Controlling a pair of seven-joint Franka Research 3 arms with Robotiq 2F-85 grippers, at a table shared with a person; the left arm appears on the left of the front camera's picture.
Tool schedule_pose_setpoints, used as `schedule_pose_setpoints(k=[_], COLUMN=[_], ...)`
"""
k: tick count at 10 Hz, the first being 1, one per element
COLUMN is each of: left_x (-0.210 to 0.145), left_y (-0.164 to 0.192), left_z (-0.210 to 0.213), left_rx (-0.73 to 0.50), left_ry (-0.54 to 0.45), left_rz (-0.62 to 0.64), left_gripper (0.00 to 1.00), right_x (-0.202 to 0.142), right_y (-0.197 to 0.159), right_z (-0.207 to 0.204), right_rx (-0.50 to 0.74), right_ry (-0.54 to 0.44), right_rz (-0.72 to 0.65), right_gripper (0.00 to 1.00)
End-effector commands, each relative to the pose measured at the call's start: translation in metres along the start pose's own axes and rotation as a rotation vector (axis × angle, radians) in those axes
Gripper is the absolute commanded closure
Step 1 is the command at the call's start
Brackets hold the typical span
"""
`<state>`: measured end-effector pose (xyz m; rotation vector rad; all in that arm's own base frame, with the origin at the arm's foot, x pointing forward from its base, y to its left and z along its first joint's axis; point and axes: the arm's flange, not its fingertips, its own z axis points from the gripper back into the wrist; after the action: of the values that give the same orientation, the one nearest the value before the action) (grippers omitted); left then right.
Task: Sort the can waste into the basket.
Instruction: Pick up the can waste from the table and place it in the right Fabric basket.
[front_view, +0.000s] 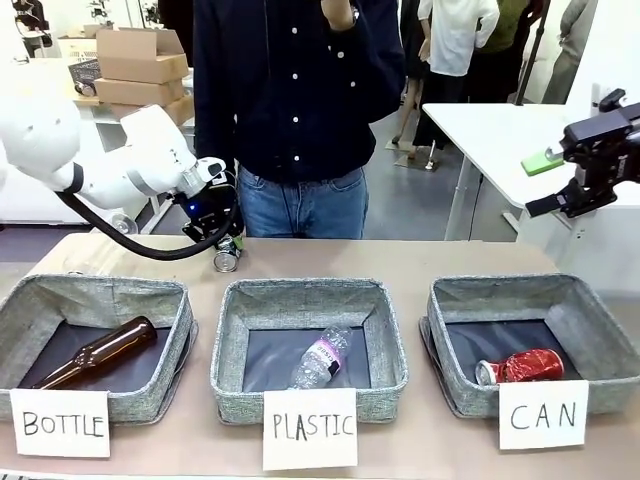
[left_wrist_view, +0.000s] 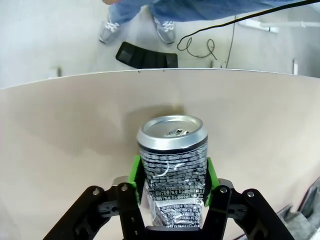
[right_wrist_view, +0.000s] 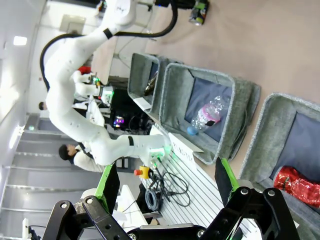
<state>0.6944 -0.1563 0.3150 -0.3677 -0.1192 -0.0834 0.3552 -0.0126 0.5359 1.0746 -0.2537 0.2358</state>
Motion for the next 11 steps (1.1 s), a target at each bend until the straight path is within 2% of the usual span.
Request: schedule_pose_setpoints(k=[1,2,3,5,6,7,8,9,10,11], left_x=[0.0,-0.001,-0.006,-0.049,-0.095,-0.151,-0.212,-0.251,-0.286,-0.307], left_y=[0.001,0.001,-0.001,-0.022,-0.039,-0.054,-0.064,-0.069,-0.074,-0.073], left_z=[0.004,0.005,0.014,0.072,0.113,0.151,0.171,0.166,0.152,0.149], left_rx=[0.035,0.031,0.026,0.026,-0.023,-0.106,-0.176,-0.252,-0.225,-0.24], left_ry=[0.003,0.004,0.023,0.013,-0.007,-0.061,-0.102,-0.015,0.044,0.051], left_rz=[0.011,0.008,0.011,-0.029,-0.145,-0.356,-0.613,-0.801,-0.93,-1.012], left_gripper=[1.0,0.95,1.0,1.0,1.0,1.0,1.0,1.0,1.0,1.0], right_x=[0.0,0.0,0.0,0.0,0.0,0.0,0.0,0.0,0.0,0.0], right_y=[-0.001,-0.001,-0.001,-0.001,-0.001,-0.001,-0.001,-0.001,-0.001,-0.001], right_z=[0.003,0.003,0.003,0.003,0.003,0.003,0.003,0.003,0.003,0.003], right_rx=[0.001,0.001,0.001,0.001,0.001,0.001,0.001,0.001,0.001,0.001], right_ry=[0.007,0.007,0.007,0.007,0.007,0.007,0.007,0.007,0.007,0.007], right_rz=[0.029,0.029,0.029,0.029,0.029,0.029,0.029,0.029,0.029,0.029], right_gripper=[0.0,0.0,0.0,0.0,0.0,0.0,0.0,0.0,0.0,0.0])
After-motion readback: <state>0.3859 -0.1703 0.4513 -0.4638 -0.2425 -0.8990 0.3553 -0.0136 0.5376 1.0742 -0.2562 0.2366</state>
